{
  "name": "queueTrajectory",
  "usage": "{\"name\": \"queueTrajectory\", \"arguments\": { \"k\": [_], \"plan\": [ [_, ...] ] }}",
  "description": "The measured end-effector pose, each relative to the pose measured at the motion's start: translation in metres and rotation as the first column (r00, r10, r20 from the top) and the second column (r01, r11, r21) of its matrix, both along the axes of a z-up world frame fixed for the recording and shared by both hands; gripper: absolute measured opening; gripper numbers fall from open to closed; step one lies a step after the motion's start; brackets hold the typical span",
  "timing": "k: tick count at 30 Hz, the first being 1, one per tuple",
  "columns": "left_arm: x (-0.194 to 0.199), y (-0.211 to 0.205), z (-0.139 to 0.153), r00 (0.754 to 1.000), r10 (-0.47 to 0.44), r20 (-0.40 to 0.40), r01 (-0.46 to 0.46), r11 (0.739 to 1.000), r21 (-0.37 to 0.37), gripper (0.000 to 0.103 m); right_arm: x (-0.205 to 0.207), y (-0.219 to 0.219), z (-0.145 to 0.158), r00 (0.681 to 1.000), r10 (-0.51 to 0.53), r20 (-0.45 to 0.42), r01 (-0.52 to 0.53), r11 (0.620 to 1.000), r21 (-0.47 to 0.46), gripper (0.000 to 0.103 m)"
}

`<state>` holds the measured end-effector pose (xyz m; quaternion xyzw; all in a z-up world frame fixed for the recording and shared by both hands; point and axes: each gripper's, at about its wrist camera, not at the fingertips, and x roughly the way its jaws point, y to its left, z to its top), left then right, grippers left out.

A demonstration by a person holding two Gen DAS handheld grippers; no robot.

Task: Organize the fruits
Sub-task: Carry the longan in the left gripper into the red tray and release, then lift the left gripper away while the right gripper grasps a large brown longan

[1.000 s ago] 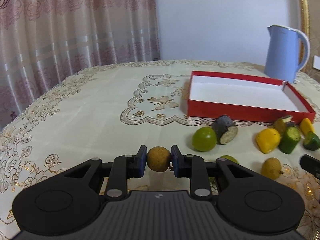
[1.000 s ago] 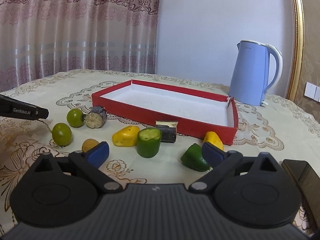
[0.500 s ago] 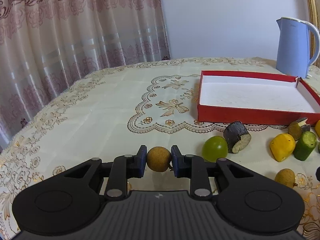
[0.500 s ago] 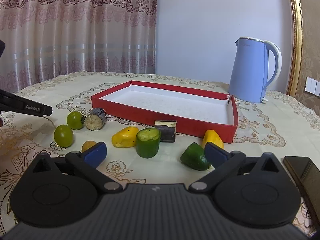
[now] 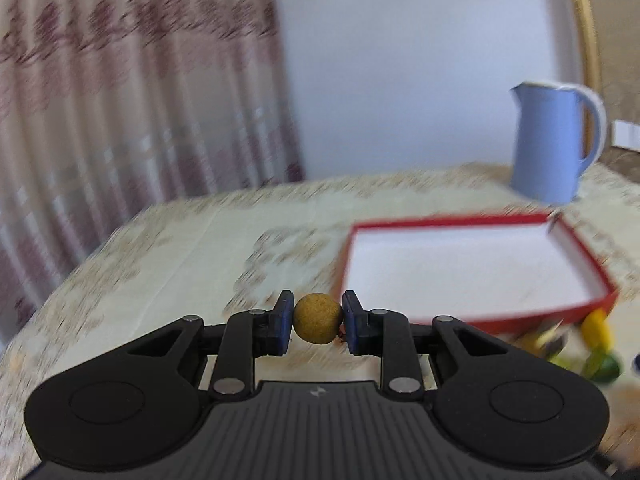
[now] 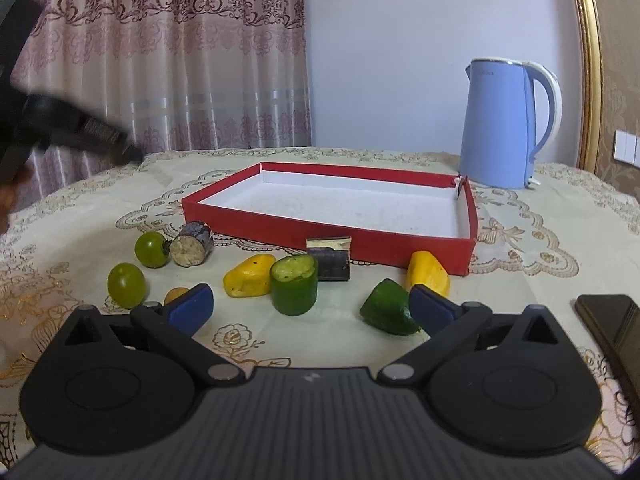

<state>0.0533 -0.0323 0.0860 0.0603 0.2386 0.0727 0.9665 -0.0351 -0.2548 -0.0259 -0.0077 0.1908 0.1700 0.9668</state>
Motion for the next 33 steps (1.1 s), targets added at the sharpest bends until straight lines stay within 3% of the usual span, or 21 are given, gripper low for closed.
{"name": "queueTrajectory", "arguments": {
  "k": [4,10,14,16,18,19,20,24,29,33],
  "plan": [
    [0.039,-0.027,0.014,0.997,-0.069,0.015,0.068,0.996,0.050,0.025,0.001,-0.002,-0.001,1.000,-0.001,-0.008,0.001,1.000,0.016,0.103],
    [0.127,-0.054,-0.003,0.987,-0.137,-0.082,0.139,0.990,0.023,0.025,0.002,-0.003,-0.002,1.000,0.003,-0.014,-0.002,1.000,0.023,0.103],
    [0.152,-0.052,-0.025,0.973,-0.130,-0.189,0.114,0.989,-0.092,0.026,0.002,-0.004,-0.002,1.000,0.002,-0.015,-0.001,1.000,0.031,0.103],
    [0.142,-0.043,-0.025,0.977,-0.115,-0.179,0.092,0.987,-0.135,0.031,0.003,-0.005,-0.002,1.000,0.004,-0.018,-0.003,0.999,0.035,0.103],
    [0.123,-0.037,-0.020,0.988,-0.079,-0.132,0.063,0.991,-0.118,0.058,0.004,-0.005,-0.002,1.000,0.008,-0.021,-0.008,0.999,0.034,0.103],
    [0.109,-0.033,-0.018,0.995,-0.050,-0.091,0.042,0.995,-0.088,0.082,0.003,-0.004,-0.002,1.000,0.011,-0.020,-0.010,0.999,0.032,0.103],
    [0.093,-0.032,-0.013,0.999,-0.008,-0.041,0.005,0.999,-0.054,0.092,0.003,-0.004,-0.002,1.000,0.012,-0.016,-0.011,0.999,0.031,0.103],
    [0.035,-0.018,-0.009,0.983,0.140,0.119,-0.141,0.990,0.006,0.098,0.002,-0.004,-0.002,1.000,0.005,-0.009,-0.005,1.000,0.031,0.103],
    [0.001,0.015,-0.025,0.936,0.303,0.179,-0.289,0.952,-0.099,0.103,0.001,0.001,-0.002,0.999,0.019,-0.028,-0.018,1.000,0.014,0.103],
    [0.000,0.052,-0.043,0.892,0.419,0.172,-0.384,0.901,-0.201,0.103,-0.011,0.017,0.003,0.994,0.109,0.004,-0.109,0.994,-0.018,0.094]
  ]
}}
